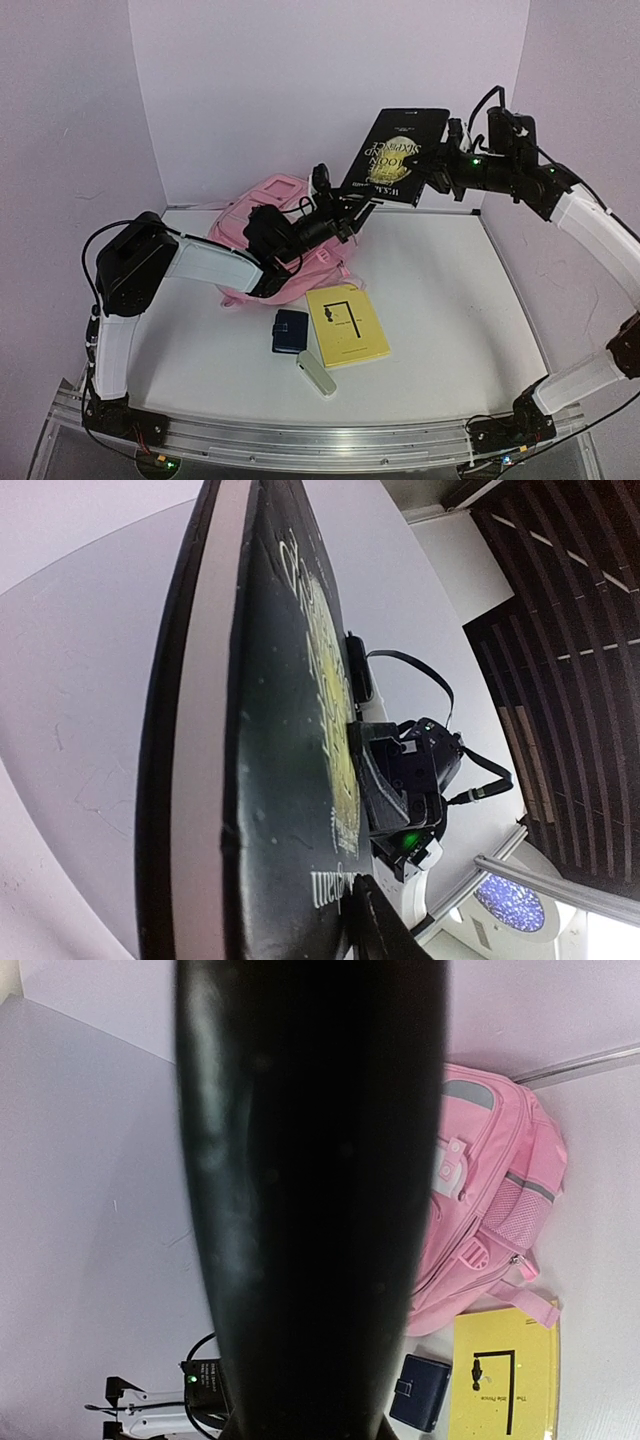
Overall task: Pack the student bag
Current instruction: Pick up the book from the center of the board, then move the student bag to the center of the board, then place the book in the student bag.
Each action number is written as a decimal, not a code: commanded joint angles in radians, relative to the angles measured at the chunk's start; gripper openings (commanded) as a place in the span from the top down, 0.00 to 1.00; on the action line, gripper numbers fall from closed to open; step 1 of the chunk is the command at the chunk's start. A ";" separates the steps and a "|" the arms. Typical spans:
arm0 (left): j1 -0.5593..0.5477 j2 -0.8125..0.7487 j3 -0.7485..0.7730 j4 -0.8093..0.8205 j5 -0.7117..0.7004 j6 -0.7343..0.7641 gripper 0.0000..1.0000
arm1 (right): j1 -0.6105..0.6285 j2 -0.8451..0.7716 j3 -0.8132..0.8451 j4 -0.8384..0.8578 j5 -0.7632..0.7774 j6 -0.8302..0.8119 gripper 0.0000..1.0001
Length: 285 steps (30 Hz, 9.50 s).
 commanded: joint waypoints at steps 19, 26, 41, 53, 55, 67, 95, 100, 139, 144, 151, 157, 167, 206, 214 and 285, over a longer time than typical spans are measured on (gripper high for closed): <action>0.111 -0.105 -0.236 0.137 0.147 -0.015 1.00 | -0.200 -0.137 -0.019 -0.280 -0.103 -0.447 0.02; 0.139 -0.290 -0.324 -0.378 0.198 0.271 1.00 | -0.269 -0.113 0.006 -0.486 -0.094 -0.747 0.02; 0.144 -0.632 -0.266 -1.117 0.539 0.875 1.00 | -0.286 0.133 0.170 -0.829 -0.463 -1.164 0.02; 0.141 -0.708 -0.273 -1.089 0.697 0.856 1.00 | -0.146 0.204 0.139 -0.893 -0.586 -1.248 0.02; 0.141 -0.707 -0.279 -1.062 0.697 0.840 1.00 | -0.131 0.218 0.143 -0.890 -0.596 -1.247 0.03; 0.144 -0.684 -0.356 -0.865 0.503 0.649 0.98 | -0.067 0.289 0.220 -0.866 -0.672 -1.149 1.00; 0.216 -0.767 -0.579 -0.568 0.195 0.396 1.00 | -0.068 0.447 0.396 -0.581 -0.428 -0.895 0.28; 0.278 -0.960 -0.633 -0.844 -0.133 0.403 1.00 | -0.064 0.559 0.552 -0.528 -0.216 -0.873 0.22; 0.286 -1.338 -0.660 -1.383 -0.659 0.365 1.00 | 0.006 1.141 0.899 -0.124 0.217 -0.454 0.29; 0.286 -1.331 -0.659 -1.387 -0.666 0.361 1.00 | -0.002 1.160 0.833 -0.097 0.208 -0.406 0.24; 0.286 -1.339 -0.659 -1.398 -0.666 0.346 1.00 | -0.001 1.208 0.774 -0.091 0.238 -0.360 0.27; 0.286 -1.342 -0.661 -1.404 -0.662 0.342 1.00 | -0.027 1.168 0.685 -0.088 0.216 -0.322 0.66; 0.286 -1.264 -0.667 -1.337 -0.607 0.346 1.00 | -0.215 0.933 0.410 -0.090 0.185 -0.368 1.00; 0.288 -1.267 -0.778 -1.244 -0.536 0.296 1.00 | 0.351 0.883 0.652 -0.389 0.630 -1.195 0.61; 0.288 -1.315 -0.793 -1.278 -0.550 0.301 1.00 | 0.367 0.966 0.669 -0.388 0.683 -1.222 0.68; 0.304 0.112 0.062 -0.529 -0.053 -0.150 0.99 | 0.361 0.808 0.915 -0.298 0.569 -1.180 1.00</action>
